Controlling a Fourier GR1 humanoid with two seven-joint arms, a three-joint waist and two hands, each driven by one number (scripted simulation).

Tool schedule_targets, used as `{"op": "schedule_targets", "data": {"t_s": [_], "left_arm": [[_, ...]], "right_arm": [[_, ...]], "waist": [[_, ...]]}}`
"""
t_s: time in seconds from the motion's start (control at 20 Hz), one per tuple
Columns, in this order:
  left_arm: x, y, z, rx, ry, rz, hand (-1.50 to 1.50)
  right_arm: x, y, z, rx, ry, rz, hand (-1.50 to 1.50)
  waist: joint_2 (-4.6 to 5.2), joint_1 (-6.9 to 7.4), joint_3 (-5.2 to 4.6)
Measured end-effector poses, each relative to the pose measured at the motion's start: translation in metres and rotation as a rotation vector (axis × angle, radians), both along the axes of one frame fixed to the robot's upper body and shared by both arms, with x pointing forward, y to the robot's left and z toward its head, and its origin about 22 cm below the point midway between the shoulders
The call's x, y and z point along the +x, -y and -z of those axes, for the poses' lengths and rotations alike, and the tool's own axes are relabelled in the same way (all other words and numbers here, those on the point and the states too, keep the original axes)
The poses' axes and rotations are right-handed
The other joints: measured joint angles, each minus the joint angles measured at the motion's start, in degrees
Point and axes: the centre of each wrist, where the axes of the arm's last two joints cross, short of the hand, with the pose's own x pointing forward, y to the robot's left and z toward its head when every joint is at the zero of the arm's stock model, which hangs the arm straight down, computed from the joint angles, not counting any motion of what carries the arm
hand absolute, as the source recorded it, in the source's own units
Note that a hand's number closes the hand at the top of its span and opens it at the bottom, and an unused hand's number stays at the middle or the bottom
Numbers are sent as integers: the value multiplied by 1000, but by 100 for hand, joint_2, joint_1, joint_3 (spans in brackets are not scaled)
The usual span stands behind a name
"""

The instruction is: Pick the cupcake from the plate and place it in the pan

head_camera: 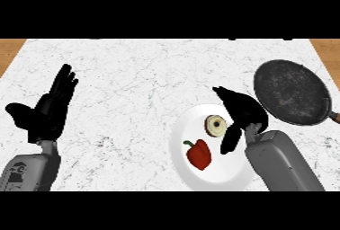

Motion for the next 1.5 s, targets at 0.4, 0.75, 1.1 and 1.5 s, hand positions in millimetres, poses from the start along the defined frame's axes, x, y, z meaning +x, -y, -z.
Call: {"op": "schedule_targets", "data": {"t_s": [0.4, 0.75, 1.1, 1.5], "left_arm": [[6, -4, 3, 3, 0, 1, 0], [8, 0, 2, 2, 6, 1, 0], [5, -5, 3, 2, -1, -1, 0], [1, -1, 3, 6, -5, -1, 0]], "right_arm": [[9, -12, 23, -52, -43, -7, -150], [13, -11, 44, -51, -91, -20, 150], [15, -14, 53, -32, -67, -133, 150], [7, -20, 57, -43, -37, -133, 150]], "waist": [[3, -2, 0], [1, -2, -1], [-3, 2, -3], [-4, -8, -2]]}}
